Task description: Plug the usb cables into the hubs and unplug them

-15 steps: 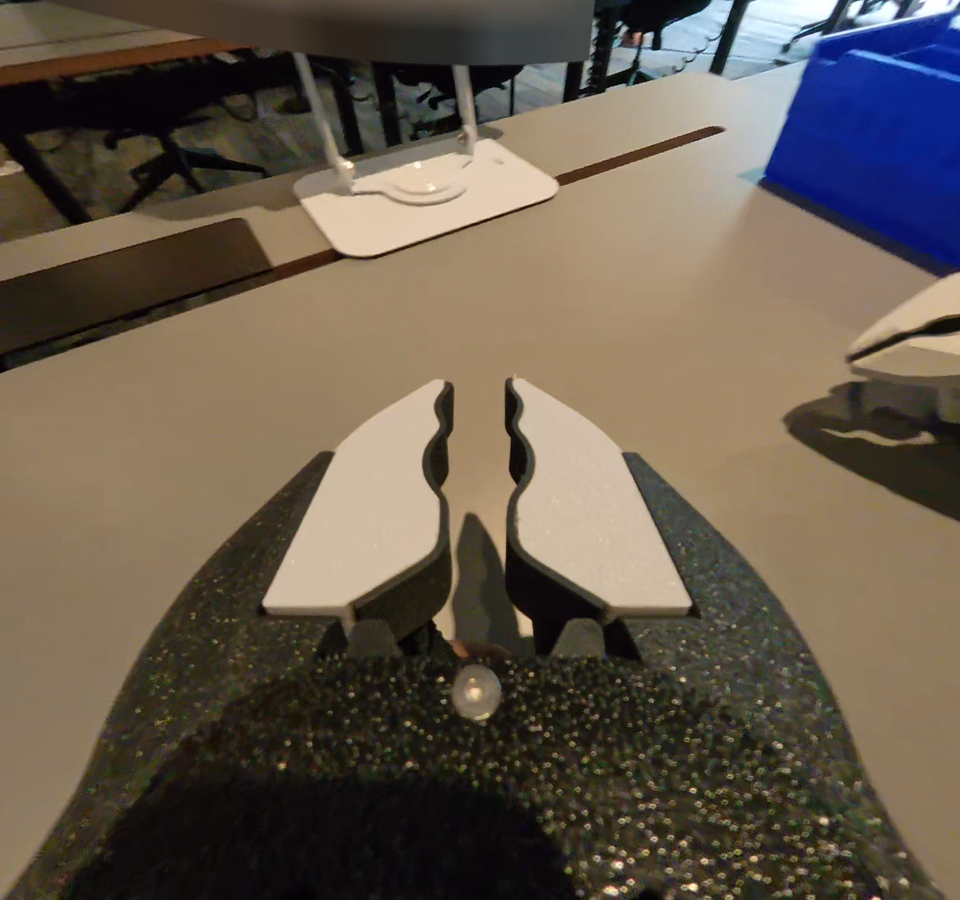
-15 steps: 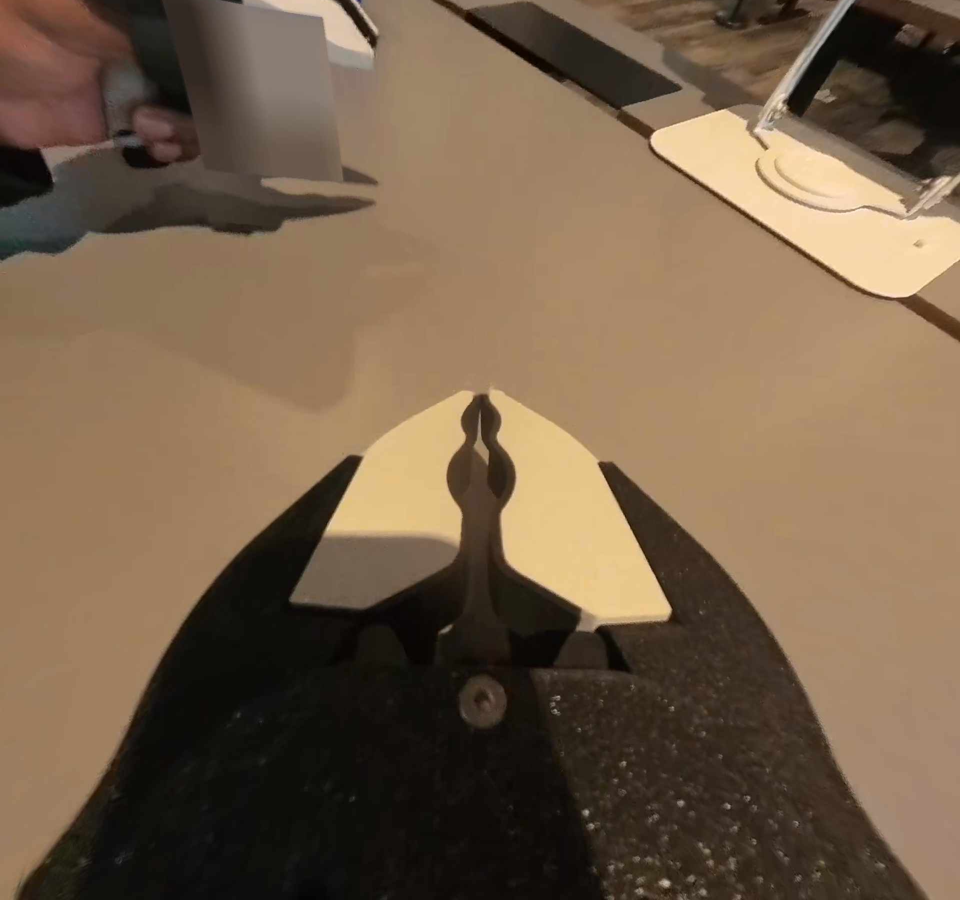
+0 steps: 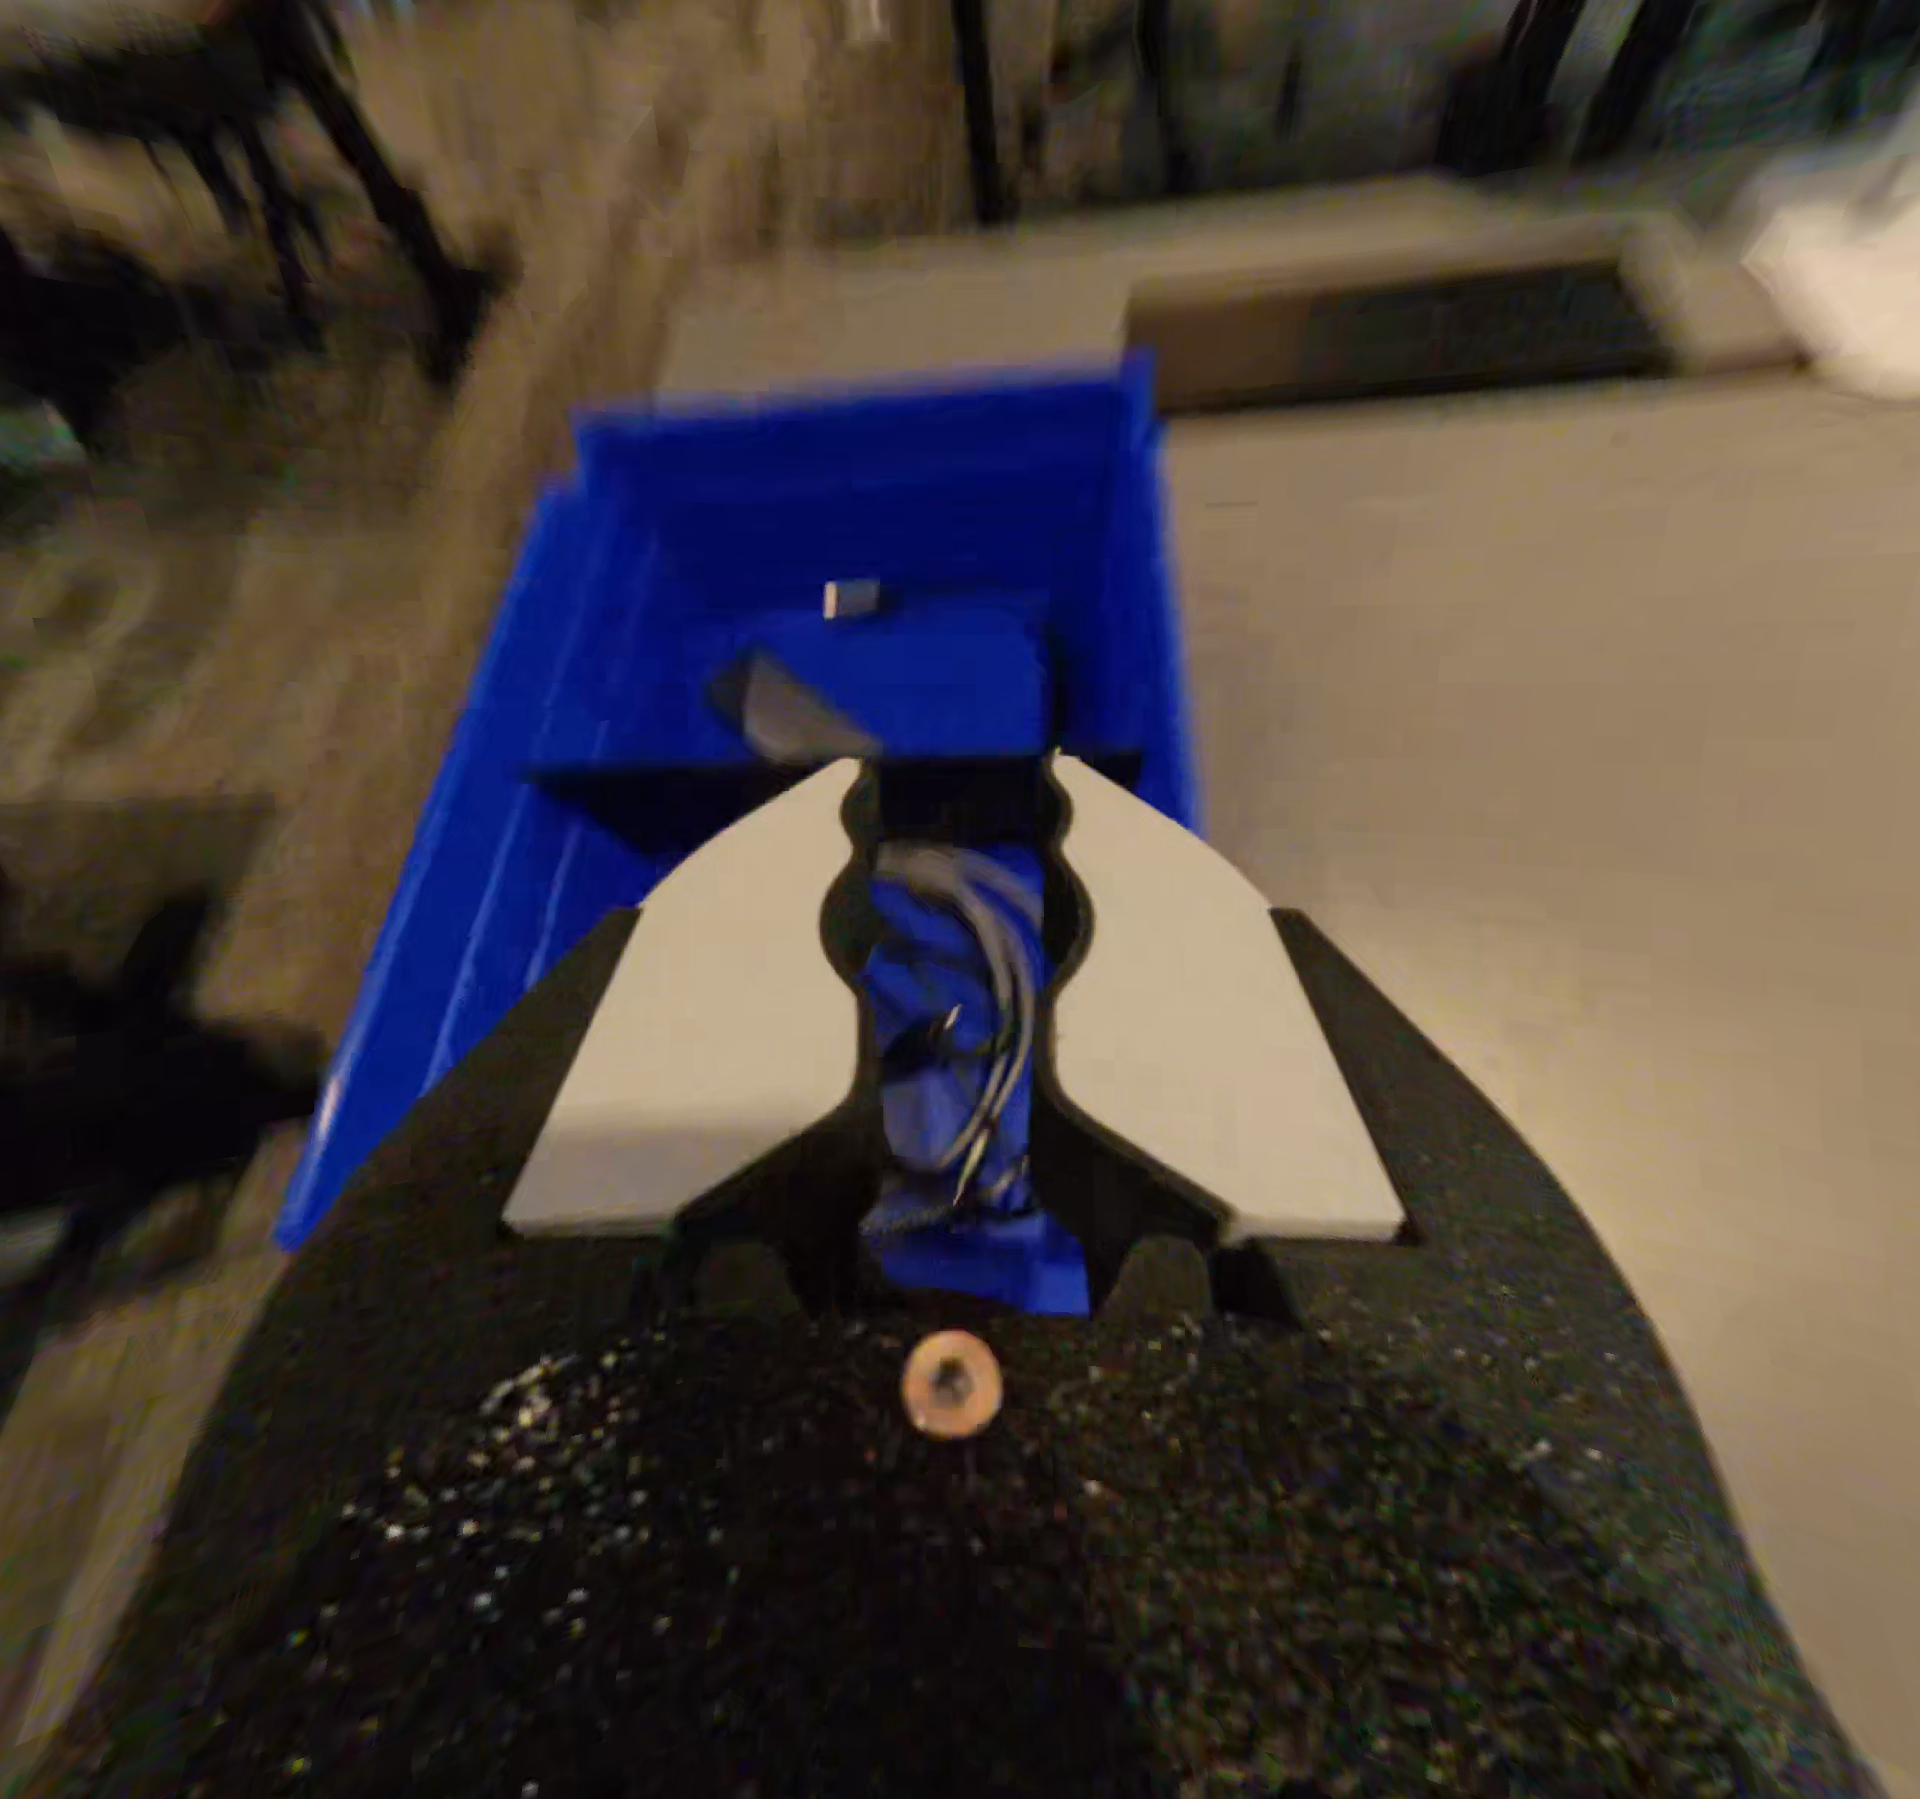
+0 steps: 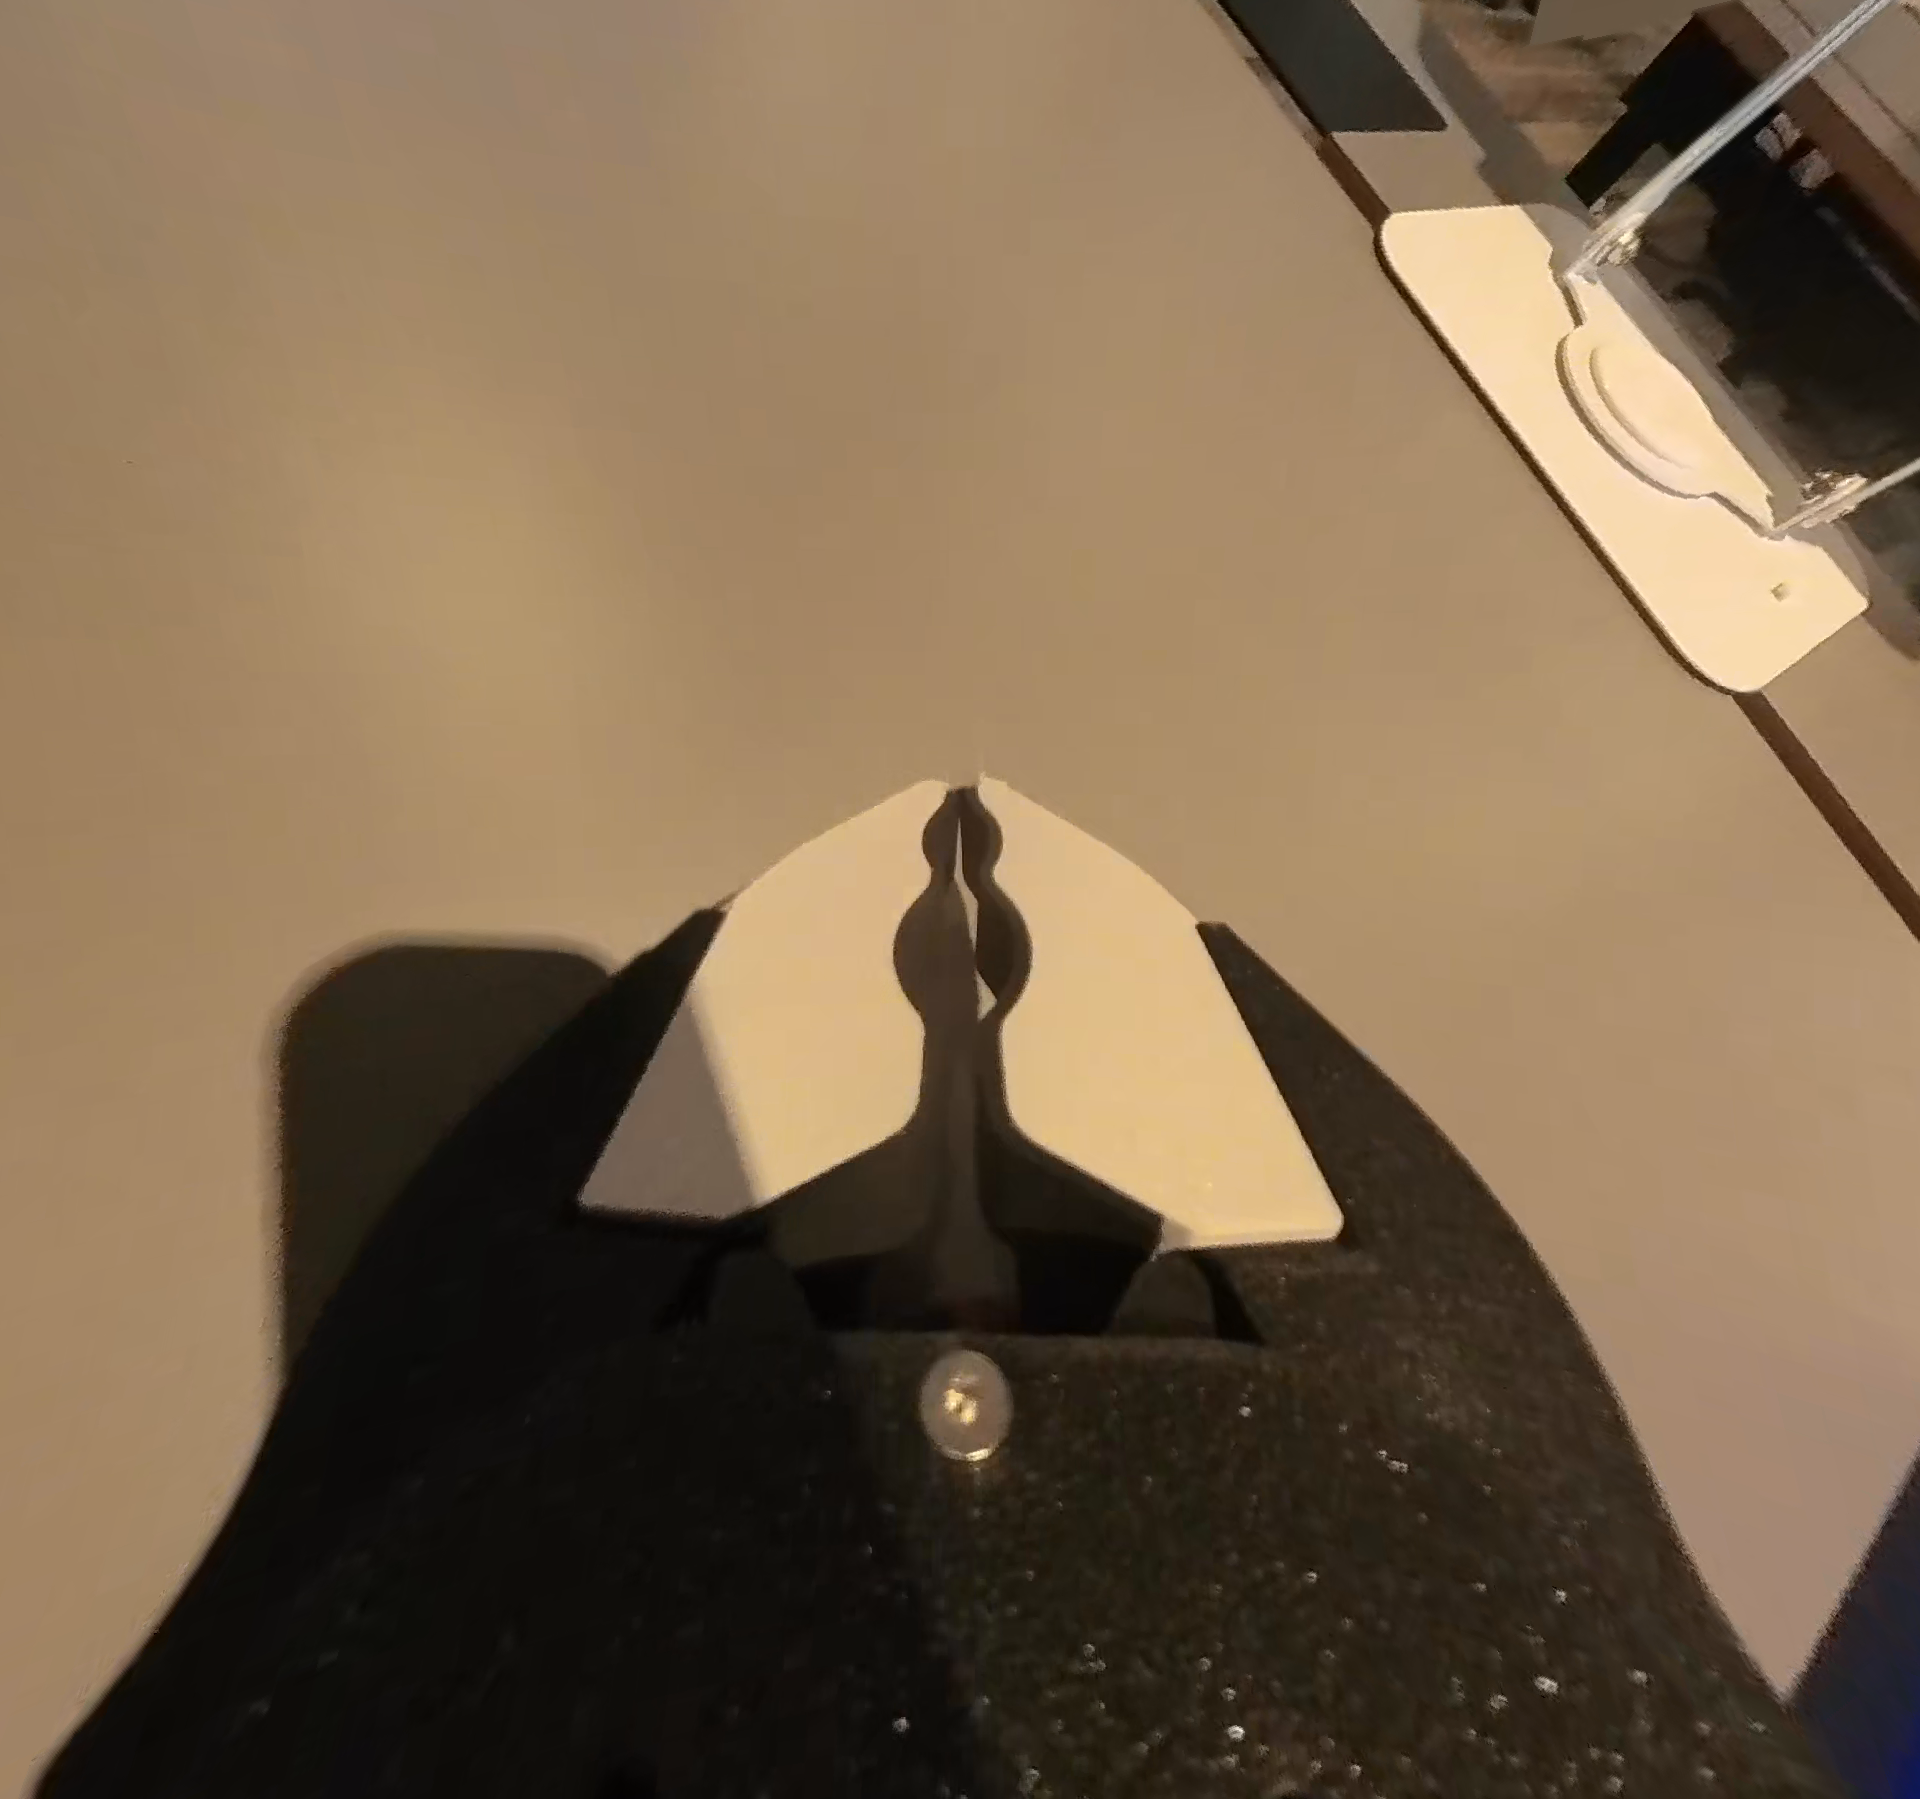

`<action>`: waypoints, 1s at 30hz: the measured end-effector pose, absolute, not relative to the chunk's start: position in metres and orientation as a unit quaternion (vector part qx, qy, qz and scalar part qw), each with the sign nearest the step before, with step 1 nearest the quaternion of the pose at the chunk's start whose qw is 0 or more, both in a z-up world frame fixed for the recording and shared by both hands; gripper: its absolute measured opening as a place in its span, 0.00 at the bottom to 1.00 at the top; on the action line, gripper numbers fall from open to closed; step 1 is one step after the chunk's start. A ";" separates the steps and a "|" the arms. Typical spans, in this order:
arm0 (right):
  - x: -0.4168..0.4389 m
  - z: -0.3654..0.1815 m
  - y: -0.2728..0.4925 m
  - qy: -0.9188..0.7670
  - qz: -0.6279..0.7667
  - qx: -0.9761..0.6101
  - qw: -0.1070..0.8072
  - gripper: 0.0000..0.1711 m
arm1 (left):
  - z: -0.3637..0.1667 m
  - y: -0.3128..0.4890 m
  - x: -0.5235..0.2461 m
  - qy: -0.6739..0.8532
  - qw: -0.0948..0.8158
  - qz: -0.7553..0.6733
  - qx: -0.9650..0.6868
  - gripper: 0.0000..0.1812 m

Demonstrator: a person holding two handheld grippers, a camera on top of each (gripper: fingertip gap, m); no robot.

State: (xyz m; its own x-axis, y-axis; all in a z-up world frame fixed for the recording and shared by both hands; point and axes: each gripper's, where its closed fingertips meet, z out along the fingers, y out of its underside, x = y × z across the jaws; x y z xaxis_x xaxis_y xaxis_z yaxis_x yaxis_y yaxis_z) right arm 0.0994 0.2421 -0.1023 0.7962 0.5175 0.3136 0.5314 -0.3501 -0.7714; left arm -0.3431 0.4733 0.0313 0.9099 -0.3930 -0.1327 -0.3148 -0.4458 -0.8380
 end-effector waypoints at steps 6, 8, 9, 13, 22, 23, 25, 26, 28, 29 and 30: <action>0.099 -0.100 0.240 -0.319 -0.011 -0.817 0.481 0.00 | -0.091 0.475 -0.389 0.268 0.174 0.017 -0.947 0.24; 0.099 -0.100 0.240 -0.318 -0.006 -0.818 0.479 0.00 | -0.097 0.473 -0.389 0.275 0.173 0.016 -0.945 0.25; 0.099 -0.101 0.241 -0.318 -0.004 -0.821 0.475 0.00 | -0.099 0.472 -0.389 0.277 0.173 0.014 -0.945 0.24; 0.099 -0.104 0.242 -0.320 -0.007 -0.824 0.467 0.00 | -0.107 0.467 -0.386 0.289 0.150 0.011 -0.946 0.20; 0.098 -0.105 0.240 -0.333 -0.032 -0.818 0.467 0.00 | -0.114 0.462 -0.377 0.296 0.139 0.002 -0.945 0.14; 0.097 -0.106 0.240 -0.336 -0.034 -0.818 0.466 0.00 | -0.116 0.462 -0.377 0.296 0.137 -0.002 -0.945 0.09; 0.096 -0.106 0.240 -0.341 -0.038 -0.816 0.465 0.00 | -0.118 0.464 -0.378 0.289 0.142 -0.006 -0.947 0.04; 0.096 -0.107 0.240 -0.343 -0.040 -0.816 0.464 0.00 | -0.118 0.465 -0.376 0.286 0.149 -0.014 -0.946 0.03; 0.096 -0.108 0.240 -0.346 -0.043 -0.815 0.462 0.00 | -0.112 0.471 -0.378 0.277 0.172 -0.012 -0.945 0.02; 0.096 -0.108 0.240 -0.347 -0.044 -0.815 0.461 0.00 | -0.107 0.474 -0.378 0.272 0.188 -0.010 -0.944 0.02; 0.096 -0.108 0.240 -0.348 -0.045 -0.816 0.460 0.00 | -0.099 0.478 -0.379 0.264 0.209 -0.006 -0.942 0.02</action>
